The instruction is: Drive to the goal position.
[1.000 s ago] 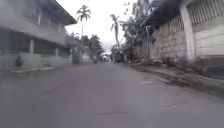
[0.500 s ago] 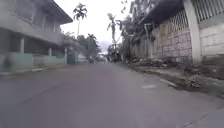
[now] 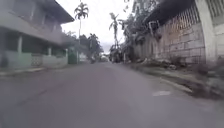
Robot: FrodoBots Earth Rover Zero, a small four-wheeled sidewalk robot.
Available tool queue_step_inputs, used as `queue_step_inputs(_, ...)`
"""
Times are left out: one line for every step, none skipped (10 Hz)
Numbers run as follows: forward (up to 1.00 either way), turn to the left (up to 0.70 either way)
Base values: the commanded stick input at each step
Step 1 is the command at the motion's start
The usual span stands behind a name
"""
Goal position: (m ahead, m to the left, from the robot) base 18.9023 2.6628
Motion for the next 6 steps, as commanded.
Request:
queue_step_inputs(1.00,0.00)
queue_step_inputs(1.00,0.00)
queue_step_inputs(1.00,0.00)
queue_step_inputs(1.00,0.00)
queue_step_inputs(1.00,0.00)
queue_step_inputs(1.00,0.00)
